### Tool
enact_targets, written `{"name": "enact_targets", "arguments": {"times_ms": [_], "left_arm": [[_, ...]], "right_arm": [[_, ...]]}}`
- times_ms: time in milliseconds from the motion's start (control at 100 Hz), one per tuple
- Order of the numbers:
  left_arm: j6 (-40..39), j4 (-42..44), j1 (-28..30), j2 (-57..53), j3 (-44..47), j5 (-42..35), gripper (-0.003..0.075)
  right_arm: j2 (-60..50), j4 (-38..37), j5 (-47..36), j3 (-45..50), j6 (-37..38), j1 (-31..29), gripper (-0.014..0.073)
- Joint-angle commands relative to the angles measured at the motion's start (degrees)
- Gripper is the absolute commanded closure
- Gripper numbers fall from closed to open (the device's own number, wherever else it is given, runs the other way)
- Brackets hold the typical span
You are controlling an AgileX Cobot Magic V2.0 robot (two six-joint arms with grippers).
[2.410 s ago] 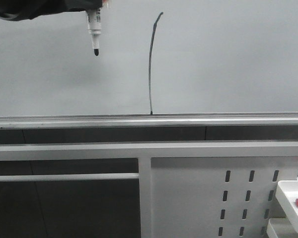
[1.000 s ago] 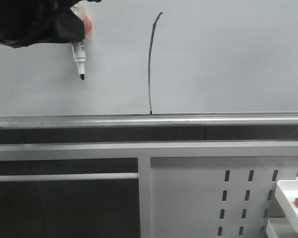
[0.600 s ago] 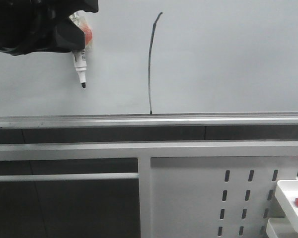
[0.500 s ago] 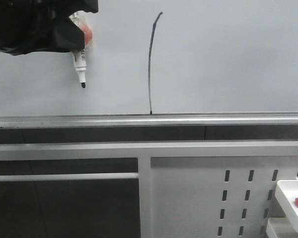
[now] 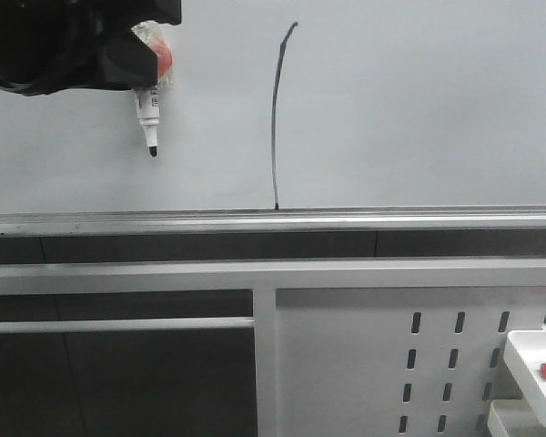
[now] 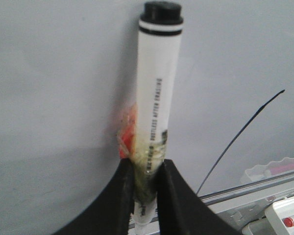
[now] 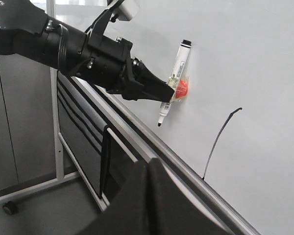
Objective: Write number 1 on whiteboard
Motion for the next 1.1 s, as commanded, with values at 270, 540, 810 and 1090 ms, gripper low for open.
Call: {"name": "enact_targets", "arguments": {"times_ms": [270,540,810,1090], "left_arm": [[-0.08,2.13,0.42,-0.91,-3.13,-6.28,0.0740],[-0.08,2.02,0.42,-0.91,-3.13,-6.39,0.0740],[-0.08,2.02,0.42,-0.91,-3.13,-6.39,0.0727],[-0.08,2.02,0.42,-0.91,-3.13,-7.56,0.0519]], "right_arm": [[0.10,0.72,-3.08,-1.42,-0.21,-0.43,0.0651],[0.10,0.94,-3.04,-1.42,-0.21,-0.43,0.0651],[0.10,0.94,-2.81,-1.42,-0.21,-0.43,0.0651],[0.10,0.94,-2.81,-1.42,-0.21,-0.43,0.0651]]}}
